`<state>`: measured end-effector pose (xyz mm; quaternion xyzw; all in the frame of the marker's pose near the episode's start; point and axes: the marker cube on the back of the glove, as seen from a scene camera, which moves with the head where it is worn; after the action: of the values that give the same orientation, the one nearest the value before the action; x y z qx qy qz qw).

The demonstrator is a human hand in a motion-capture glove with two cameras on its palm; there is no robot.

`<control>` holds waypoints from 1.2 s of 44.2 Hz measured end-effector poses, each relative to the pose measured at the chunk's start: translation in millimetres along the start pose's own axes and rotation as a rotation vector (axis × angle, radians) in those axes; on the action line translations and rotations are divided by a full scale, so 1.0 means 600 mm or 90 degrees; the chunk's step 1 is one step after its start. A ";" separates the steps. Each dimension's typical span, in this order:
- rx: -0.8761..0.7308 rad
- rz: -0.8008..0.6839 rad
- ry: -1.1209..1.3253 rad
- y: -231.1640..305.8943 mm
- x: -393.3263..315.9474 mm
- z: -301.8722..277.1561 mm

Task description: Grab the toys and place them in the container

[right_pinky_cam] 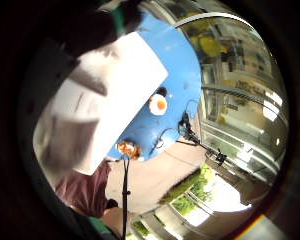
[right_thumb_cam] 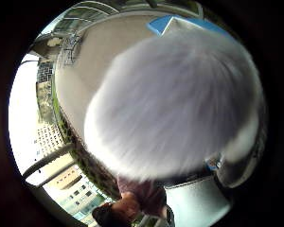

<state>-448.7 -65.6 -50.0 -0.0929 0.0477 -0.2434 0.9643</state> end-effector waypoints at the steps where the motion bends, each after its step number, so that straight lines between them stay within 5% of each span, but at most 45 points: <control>1: 0.009 -0.001 0.001 0.004 0.006 0.001; 16: 0.086 0.047 0.040 0.161 0.224 -0.001; 22: 0.101 0.207 -0.004 0.264 0.280 -0.014; 26: 0.126 0.235 -0.055 0.355 0.348 0.008; 31: 0.109 0.324 -0.048 0.437 0.436 0.094; 36: 0.074 0.317 -0.030 0.478 0.470 0.225; 45: -0.023 0.175 -0.050 0.423 0.374 0.503; 53: -0.120 0.109 -0.014 0.361 0.317 0.641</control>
<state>-129.6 90.8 273.3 -0.1809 0.0677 -0.1535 0.9691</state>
